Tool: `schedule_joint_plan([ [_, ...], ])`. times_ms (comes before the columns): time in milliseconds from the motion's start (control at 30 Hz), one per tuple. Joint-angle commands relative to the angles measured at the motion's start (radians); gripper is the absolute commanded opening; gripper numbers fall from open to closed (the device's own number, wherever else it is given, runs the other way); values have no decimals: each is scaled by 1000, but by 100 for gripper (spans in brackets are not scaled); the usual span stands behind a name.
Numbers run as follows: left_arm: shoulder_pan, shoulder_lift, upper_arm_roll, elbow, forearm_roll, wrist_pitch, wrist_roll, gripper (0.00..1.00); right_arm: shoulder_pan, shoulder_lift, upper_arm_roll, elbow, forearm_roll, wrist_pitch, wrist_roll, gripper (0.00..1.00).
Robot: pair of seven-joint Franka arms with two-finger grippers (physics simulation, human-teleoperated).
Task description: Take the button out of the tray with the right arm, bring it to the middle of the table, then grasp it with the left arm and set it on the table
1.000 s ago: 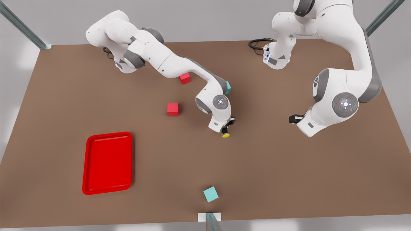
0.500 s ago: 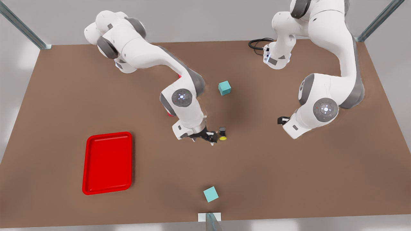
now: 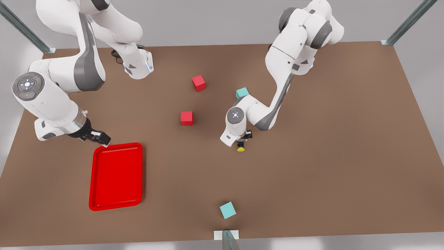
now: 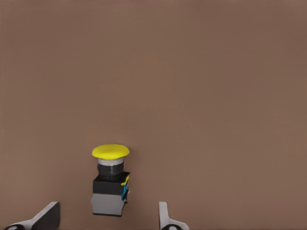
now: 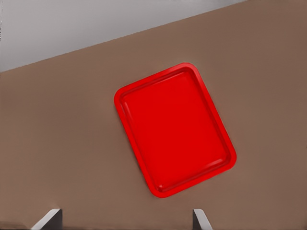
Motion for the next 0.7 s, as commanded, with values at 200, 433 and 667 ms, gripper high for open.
schedule_joint_plan([
  [200,48,46,-6,-13,-47,100,77,100,20,8,0,31,-99,-12,-405,100],
  [433,79,88,-67,-13,-63,105,100,100,10,14,-3,31,-106,35,-408,100],
  [667,82,88,-69,-11,-65,88,249,100,9,13,-3,31,-104,34,-408,100],
])
